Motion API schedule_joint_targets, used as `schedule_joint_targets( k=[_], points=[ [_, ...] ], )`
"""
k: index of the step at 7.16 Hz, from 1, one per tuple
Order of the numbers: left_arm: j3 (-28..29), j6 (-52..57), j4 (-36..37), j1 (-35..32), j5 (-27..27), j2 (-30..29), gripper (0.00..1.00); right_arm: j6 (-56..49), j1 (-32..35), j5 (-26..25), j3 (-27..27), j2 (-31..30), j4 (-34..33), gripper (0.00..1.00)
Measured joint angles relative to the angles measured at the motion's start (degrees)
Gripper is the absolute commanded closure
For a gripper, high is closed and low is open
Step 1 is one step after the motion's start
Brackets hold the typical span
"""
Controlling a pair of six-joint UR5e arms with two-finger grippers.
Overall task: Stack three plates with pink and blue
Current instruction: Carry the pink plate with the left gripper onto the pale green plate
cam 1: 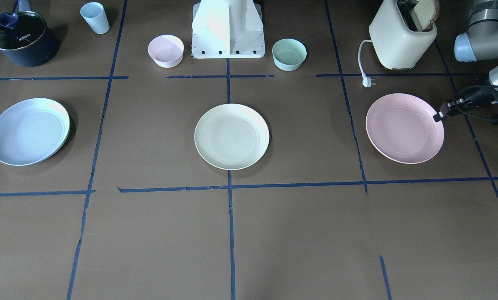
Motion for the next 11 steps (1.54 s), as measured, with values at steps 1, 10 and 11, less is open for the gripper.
schedule_joint_targets(
  k=[1, 10, 11],
  points=[
    [-1.62, -5.42, 2.64, 0.88, 0.42, -4.10, 1.00, 0.04, -0.04, 0.08, -0.07, 0.02, 0.03, 0.00],
    [-4.73, -42.92, 8.80, 31.19, 23.98, -29.97, 0.97, 0.12, -0.07, -0.01, -0.60, 0.26, 0.13, 0.00],
    [-4.69, -42.99, 8.87, 31.92, 24.16, -30.24, 0.88, 0.15, -0.07, 0.26, -0.49, 0.27, 0.13, 0.00]
  ],
)
